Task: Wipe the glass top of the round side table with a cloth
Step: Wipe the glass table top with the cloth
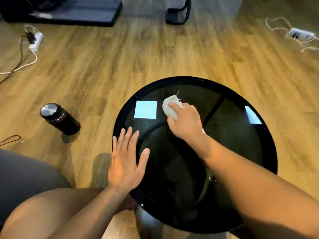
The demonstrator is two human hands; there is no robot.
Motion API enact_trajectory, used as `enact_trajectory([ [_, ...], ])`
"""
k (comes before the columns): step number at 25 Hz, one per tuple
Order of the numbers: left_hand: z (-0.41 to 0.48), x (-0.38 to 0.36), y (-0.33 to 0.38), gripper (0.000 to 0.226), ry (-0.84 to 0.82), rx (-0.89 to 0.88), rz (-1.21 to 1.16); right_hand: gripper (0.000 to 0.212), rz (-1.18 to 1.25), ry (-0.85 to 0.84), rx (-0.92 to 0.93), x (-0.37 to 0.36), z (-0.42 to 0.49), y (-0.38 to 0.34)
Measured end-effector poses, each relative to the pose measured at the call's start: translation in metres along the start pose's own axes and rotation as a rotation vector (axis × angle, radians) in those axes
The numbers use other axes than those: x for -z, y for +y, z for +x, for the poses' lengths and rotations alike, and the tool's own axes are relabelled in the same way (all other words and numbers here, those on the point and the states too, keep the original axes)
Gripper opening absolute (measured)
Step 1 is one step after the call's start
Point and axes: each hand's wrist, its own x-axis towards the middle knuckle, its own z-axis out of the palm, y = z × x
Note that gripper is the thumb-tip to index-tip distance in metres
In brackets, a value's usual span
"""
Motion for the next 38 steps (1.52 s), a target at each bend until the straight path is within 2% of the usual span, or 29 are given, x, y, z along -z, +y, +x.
enact_trajectory([
  [3, -0.002, 0.003, 0.004, 0.074, -0.004, -0.014, -0.023, 0.052, 0.168, -0.196, 0.301, 0.010, -0.070, -0.050],
  [5, -0.005, 0.002, 0.004, 0.081, -0.048, -0.083, 0.040, 0.051, 0.248, -0.302, 0.380, 0.024, -0.120, -0.036],
  [7, -0.004, 0.000, 0.004, 0.076, -0.050, -0.082, 0.105, 0.050, 0.180, -0.200, 0.398, 0.038, -0.151, 0.024],
  [9, -0.001, -0.001, 0.002, 0.070, -0.022, -0.035, 0.081, 0.050, 0.064, -0.093, 0.287, 0.057, -0.153, 0.097],
  [13, 0.000, -0.002, -0.002, 0.066, -0.017, -0.041, 0.041, 0.047, -0.082, -0.018, -0.177, 0.067, -0.067, 0.191],
  [15, -0.001, -0.002, 0.000, 0.066, -0.010, -0.018, 0.001, 0.053, -0.052, 0.031, -0.359, 0.058, -0.002, 0.199],
  [18, 0.000, 0.000, -0.001, 0.066, 0.012, 0.004, -0.064, 0.055, -0.023, 0.100, -0.379, 0.027, 0.077, 0.155],
  [20, 0.000, 0.000, -0.002, 0.066, 0.020, 0.013, -0.080, 0.048, -0.007, 0.070, -0.271, 0.002, 0.111, 0.085],
  [22, -0.001, -0.001, -0.002, 0.068, 0.040, 0.009, -0.090, 0.047, 0.087, 0.002, -0.049, -0.020, 0.118, 0.001],
  [25, -0.001, 0.001, -0.001, 0.069, 0.090, 0.019, -0.134, 0.046, 0.227, -0.181, 0.297, -0.036, 0.067, -0.088],
  [27, -0.002, 0.001, 0.001, 0.069, 0.157, 0.017, -0.155, 0.044, 0.343, -0.322, 0.477, -0.030, 0.019, -0.094],
  [29, -0.005, 0.001, 0.001, 0.066, 0.211, 0.032, -0.145, 0.043, 0.390, -0.346, 0.610, -0.015, -0.019, -0.061],
  [30, -0.006, 0.001, 0.002, 0.065, 0.211, 0.043, -0.150, 0.044, 0.377, -0.304, 0.592, -0.009, -0.032, -0.031],
  [31, -0.007, 0.001, 0.002, 0.064, 0.206, 0.054, -0.164, 0.045, 0.358, -0.252, 0.497, 0.001, -0.041, 0.005],
  [35, -0.005, -0.002, -0.001, 0.060, 0.201, 0.059, -0.168, 0.056, 0.084, -0.068, -0.014, 0.066, -0.039, 0.155],
  [38, -0.003, -0.003, -0.006, 0.061, 0.179, 0.056, -0.167, 0.057, 0.022, -0.007, -0.273, 0.076, 0.013, 0.191],
])
